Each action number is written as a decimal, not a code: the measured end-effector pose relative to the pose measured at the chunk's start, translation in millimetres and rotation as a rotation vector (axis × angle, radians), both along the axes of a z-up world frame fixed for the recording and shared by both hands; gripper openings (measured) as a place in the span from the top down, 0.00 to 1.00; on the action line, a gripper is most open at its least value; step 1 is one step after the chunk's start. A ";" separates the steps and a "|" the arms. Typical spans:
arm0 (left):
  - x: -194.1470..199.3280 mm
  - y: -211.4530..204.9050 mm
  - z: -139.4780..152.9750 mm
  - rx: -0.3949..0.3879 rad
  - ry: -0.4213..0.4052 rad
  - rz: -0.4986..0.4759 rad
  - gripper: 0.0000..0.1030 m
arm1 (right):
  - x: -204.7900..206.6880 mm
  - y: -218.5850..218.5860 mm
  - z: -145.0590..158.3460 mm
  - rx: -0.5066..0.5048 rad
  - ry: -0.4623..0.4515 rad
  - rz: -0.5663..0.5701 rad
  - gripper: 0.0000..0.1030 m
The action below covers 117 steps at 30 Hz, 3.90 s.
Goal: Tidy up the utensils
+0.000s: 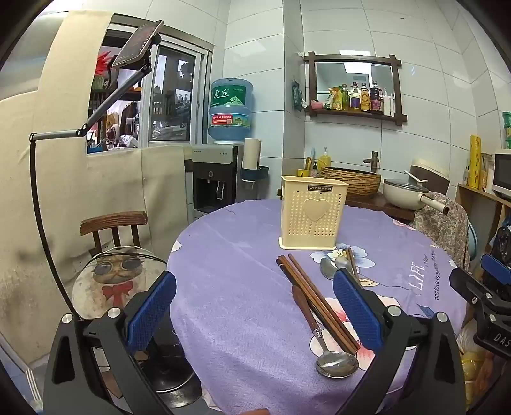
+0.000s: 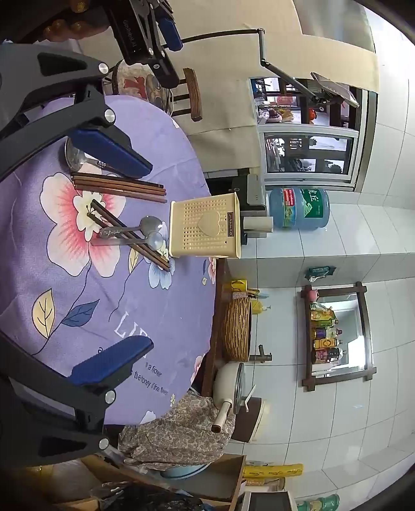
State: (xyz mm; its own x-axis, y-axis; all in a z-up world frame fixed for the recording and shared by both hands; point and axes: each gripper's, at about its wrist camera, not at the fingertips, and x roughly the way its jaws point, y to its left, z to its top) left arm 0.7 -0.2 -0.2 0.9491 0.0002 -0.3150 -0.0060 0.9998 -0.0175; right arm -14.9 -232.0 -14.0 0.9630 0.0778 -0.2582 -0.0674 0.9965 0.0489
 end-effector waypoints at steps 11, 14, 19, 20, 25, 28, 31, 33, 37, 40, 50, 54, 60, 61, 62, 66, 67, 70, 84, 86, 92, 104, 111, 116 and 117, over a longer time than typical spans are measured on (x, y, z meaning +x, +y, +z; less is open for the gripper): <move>0.2 5.3 1.1 -0.003 -0.010 -0.009 0.06 | -1.0 0.2 0.5 -0.004 0.006 0.001 0.05; -0.6 2.3 0.4 -0.003 -0.011 -0.008 0.06 | -1.0 -0.3 0.5 -0.005 0.007 0.001 0.05; -0.7 2.2 -0.1 -0.003 -0.012 -0.008 0.06 | 0.0 2.8 -0.4 -0.005 0.008 -0.001 0.05; -0.5 1.4 -0.3 -0.001 -0.012 -0.006 0.06 | 0.0 2.3 -0.4 -0.005 0.008 0.001 0.05; -0.5 1.7 0.1 -0.002 -0.011 -0.007 0.06 | -0.2 2.4 -0.5 -0.007 0.008 0.000 0.05; -1.9 -0.1 1.6 -0.002 -0.012 -0.007 0.06 | -0.1 1.8 -0.4 -0.004 0.009 0.000 0.05; -2.0 -0.4 1.5 -0.001 -0.011 -0.006 0.06 | -1.3 1.0 1.1 -0.004 0.009 0.000 0.05; -2.0 -0.2 1.1 -0.002 -0.012 -0.006 0.06 | -1.4 1.0 1.2 -0.004 0.009 -0.001 0.05; -4.4 -0.8 2.0 0.000 -0.012 -0.006 0.06 | -1.7 2.8 0.6 -0.004 0.009 -0.001 0.05; -3.9 -0.5 1.6 -0.003 -0.012 -0.006 0.06 | -1.7 2.4 0.5 -0.004 0.010 0.001 0.05; -4.3 -1.5 1.8 -0.001 -0.009 -0.007 0.06 | -2.3 2.8 1.1 -0.003 0.013 0.002 0.05; -3.6 -2.9 -0.4 -0.004 -0.008 -0.008 0.06 | -3.1 3.3 2.1 -0.001 0.014 0.002 0.05; -2.3 -3.7 -2.5 -0.004 -0.006 -0.008 0.06 | -1.2 0.7 -5.8 0.000 0.019 0.000 0.05; -2.4 -3.7 -2.6 -0.005 -0.006 -0.008 0.06 | -1.3 0.8 -6.1 0.000 0.019 -0.001 0.05; -2.3 -3.8 -2.6 -0.006 -0.005 -0.008 0.06 | -1.1 0.7 -6.2 0.000 0.021 0.000 0.05; -2.4 -4.0 -2.9 -0.005 -0.005 -0.007 0.06 | -0.9 0.6 -5.8 0.000 0.021 0.000 0.05; -2.3 -3.7 -2.9 -0.005 -0.005 -0.009 0.06 | -1.1 0.6 -6.0 0.000 0.022 0.001 0.05; -2.3 -3.7 -3.0 -0.005 -0.005 -0.009 0.06 | -1.1 0.6 -6.2 0.000 0.021 0.000 0.05; -1.9 -2.9 -3.9 -0.005 -0.003 -0.009 0.06 | 0.3 0.1 -6.9 0.000 0.026 0.003 0.05; -1.8 -2.6 -3.8 -0.006 -0.003 -0.009 0.06 | 0.6 0.0 -8.8 0.000 0.027 0.004 0.05; -1.6 -2.4 -3.7 -0.006 -0.002 -0.009 0.06 | 1.9 -0.4 -12.3 -0.001 0.032 0.005 0.05; 0.9 1.5 -11.3 -0.010 0.016 -0.011 0.06 | 6.9 2.3 -12.0 -0.006 0.048 0.004 0.05; 13.2 12.8 -22.2 -0.016 0.082 0.015 0.06 | 24.1 0.5 -19.0 -0.018 0.089 0.007 0.05; 26.1 23.3 -31.3 -0.015 0.141 0.045 0.06 | 45.9 -4.2 -26.4 -0.021 0.135 0.018 0.05; 30.2 26.0 -33.3 -0.007 0.151 0.059 0.06 | 52.0 -5.2 -28.2 -0.026 0.146 0.015 0.05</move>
State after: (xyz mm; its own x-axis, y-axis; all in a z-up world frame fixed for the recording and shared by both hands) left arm 31.0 25.8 -33.5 0.8894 0.0518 -0.4542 -0.0677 0.9975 -0.0188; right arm 37.1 -237.2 -42.1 0.9136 0.0834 -0.3979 -0.0766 0.9965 0.0331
